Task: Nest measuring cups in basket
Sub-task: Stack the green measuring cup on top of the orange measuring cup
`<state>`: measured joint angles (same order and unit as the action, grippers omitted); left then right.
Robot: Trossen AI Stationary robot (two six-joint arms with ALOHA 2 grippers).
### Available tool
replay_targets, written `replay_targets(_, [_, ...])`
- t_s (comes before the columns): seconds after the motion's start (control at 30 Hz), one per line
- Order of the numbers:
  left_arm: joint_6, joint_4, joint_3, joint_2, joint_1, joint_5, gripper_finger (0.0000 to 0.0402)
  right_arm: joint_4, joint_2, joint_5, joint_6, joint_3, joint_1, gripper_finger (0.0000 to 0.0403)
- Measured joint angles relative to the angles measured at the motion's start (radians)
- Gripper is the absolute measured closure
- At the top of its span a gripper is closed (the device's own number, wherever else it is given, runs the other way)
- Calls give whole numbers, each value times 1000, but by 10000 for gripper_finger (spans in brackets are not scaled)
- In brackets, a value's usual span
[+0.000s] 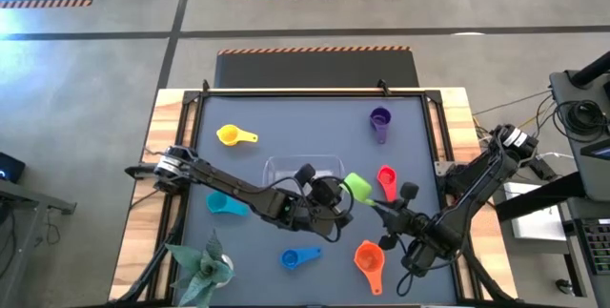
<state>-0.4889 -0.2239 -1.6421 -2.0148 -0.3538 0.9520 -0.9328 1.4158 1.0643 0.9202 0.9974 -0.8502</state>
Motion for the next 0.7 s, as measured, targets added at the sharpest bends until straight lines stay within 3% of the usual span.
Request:
replay_targets(0.1, [0,3,0,0,0,1,402,-1,0,-2,-2,0,0,388])
replay_targets(0.37, [47,8,0,0,0,-2,396,-5,-8,-26,42,0,0,394])
replay_targets(0.5, [80,6,0,0,-3,-18,360,-37,-33,-60,113,-1,0,394])
replay_targets(0.7, [120,6,0,0,-8,-24,277,-74,-96,-71,205,-2,-14,395])
